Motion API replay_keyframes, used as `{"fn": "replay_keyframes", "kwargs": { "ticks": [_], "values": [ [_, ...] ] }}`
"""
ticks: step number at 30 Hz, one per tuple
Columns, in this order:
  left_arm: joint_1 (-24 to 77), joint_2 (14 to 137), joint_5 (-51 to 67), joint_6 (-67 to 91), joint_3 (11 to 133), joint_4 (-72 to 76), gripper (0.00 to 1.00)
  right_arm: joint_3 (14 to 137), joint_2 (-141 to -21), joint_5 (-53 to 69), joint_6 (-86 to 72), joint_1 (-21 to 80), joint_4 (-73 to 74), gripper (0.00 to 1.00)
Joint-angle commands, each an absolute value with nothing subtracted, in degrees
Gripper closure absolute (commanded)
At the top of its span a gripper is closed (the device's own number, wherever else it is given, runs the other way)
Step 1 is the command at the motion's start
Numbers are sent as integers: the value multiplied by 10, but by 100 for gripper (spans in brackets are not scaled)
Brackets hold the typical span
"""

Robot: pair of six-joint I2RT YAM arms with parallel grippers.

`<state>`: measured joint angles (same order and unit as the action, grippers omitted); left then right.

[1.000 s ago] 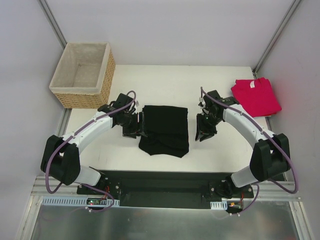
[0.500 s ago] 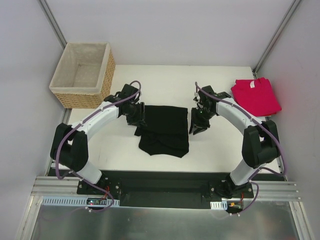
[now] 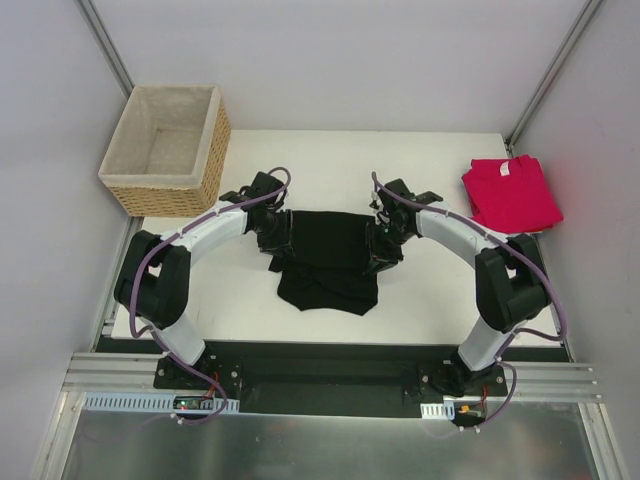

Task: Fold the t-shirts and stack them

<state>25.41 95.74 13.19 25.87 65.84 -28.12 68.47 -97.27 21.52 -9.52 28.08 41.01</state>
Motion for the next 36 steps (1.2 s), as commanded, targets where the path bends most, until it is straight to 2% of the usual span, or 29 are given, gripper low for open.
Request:
{"fn": "replay_keyframes", "kwargs": {
  "ticks": [1,7,36],
  "values": [
    [252,951,141,242,653,-273,62,716,-995,195,-93,282,417,72],
    [252,939,144,238,651,-272,62,760,-1030,123,-65,286,471,72],
    [245,976,170,221,671,-272,63,837,-1114,98,-25,286,505,71]
  ]
}}
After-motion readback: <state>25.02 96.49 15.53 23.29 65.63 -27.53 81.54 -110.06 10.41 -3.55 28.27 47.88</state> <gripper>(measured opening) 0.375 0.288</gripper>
